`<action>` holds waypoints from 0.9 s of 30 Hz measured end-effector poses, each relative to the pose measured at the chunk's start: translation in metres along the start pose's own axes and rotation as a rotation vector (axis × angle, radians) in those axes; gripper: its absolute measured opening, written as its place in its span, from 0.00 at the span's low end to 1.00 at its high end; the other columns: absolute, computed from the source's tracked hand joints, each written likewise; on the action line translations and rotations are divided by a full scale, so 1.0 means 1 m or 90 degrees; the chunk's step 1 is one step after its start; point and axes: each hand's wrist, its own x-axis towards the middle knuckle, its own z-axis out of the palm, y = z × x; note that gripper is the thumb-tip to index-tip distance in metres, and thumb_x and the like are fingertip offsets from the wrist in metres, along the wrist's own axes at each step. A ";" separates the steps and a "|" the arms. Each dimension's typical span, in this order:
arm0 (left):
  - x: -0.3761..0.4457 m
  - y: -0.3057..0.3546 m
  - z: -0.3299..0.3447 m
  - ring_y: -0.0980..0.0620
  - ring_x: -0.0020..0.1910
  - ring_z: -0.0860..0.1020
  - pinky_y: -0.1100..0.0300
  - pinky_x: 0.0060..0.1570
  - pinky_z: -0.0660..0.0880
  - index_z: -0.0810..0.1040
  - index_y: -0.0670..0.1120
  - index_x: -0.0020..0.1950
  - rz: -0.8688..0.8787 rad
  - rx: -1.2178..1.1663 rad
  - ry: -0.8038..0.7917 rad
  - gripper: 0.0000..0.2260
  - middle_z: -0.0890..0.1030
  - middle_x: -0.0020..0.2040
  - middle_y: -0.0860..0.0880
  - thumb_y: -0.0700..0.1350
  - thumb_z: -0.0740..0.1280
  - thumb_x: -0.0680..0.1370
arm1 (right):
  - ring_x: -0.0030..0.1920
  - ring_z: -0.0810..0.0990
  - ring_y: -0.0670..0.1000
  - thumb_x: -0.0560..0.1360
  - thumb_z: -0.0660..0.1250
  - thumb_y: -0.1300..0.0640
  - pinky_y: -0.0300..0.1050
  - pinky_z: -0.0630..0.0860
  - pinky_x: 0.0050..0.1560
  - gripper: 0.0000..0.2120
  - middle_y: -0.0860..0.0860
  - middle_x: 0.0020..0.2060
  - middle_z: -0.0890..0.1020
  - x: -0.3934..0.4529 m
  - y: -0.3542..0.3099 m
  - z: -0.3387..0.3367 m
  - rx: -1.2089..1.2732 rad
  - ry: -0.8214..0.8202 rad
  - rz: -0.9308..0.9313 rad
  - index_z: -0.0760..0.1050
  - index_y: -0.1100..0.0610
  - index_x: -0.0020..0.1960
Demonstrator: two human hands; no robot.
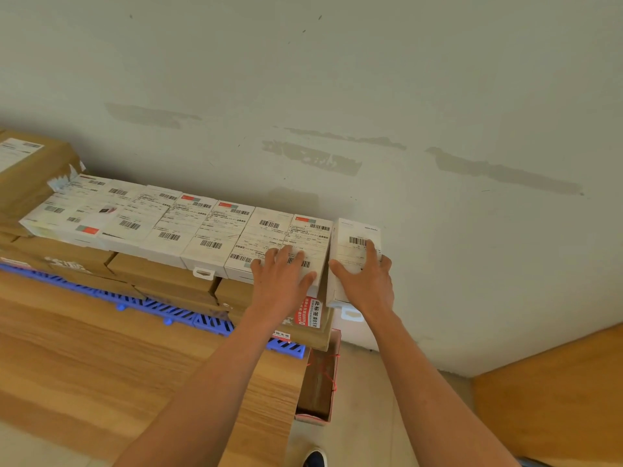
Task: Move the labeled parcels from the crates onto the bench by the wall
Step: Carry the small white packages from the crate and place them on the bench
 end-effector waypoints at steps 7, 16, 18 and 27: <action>-0.007 -0.008 -0.017 0.47 0.76 0.62 0.41 0.72 0.61 0.69 0.54 0.76 0.010 -0.107 0.010 0.22 0.69 0.76 0.50 0.58 0.58 0.84 | 0.67 0.71 0.62 0.71 0.67 0.30 0.60 0.76 0.60 0.44 0.53 0.74 0.61 -0.013 -0.025 -0.003 -0.013 0.022 -0.067 0.51 0.43 0.78; -0.035 -0.067 -0.056 0.55 0.65 0.75 0.53 0.66 0.73 0.78 0.53 0.69 0.002 -0.523 0.081 0.14 0.80 0.66 0.55 0.49 0.63 0.84 | 0.73 0.68 0.60 0.66 0.61 0.22 0.63 0.74 0.64 0.49 0.52 0.77 0.58 -0.047 -0.094 0.031 -0.009 0.002 -0.138 0.49 0.41 0.79; -0.049 -0.100 -0.065 0.59 0.63 0.76 0.62 0.61 0.73 0.78 0.54 0.69 -0.029 -0.578 0.063 0.14 0.79 0.65 0.57 0.46 0.62 0.84 | 0.73 0.67 0.59 0.67 0.63 0.23 0.62 0.75 0.64 0.49 0.53 0.78 0.57 -0.062 -0.117 0.055 0.010 -0.035 -0.142 0.48 0.41 0.80; -0.119 -0.300 -0.088 0.57 0.58 0.79 0.68 0.49 0.79 0.74 0.54 0.74 -0.094 -0.718 0.042 0.21 0.80 0.61 0.58 0.37 0.59 0.83 | 0.62 0.73 0.49 0.83 0.62 0.53 0.41 0.82 0.46 0.29 0.49 0.72 0.64 -0.160 -0.231 0.187 0.118 -0.116 -0.249 0.55 0.47 0.81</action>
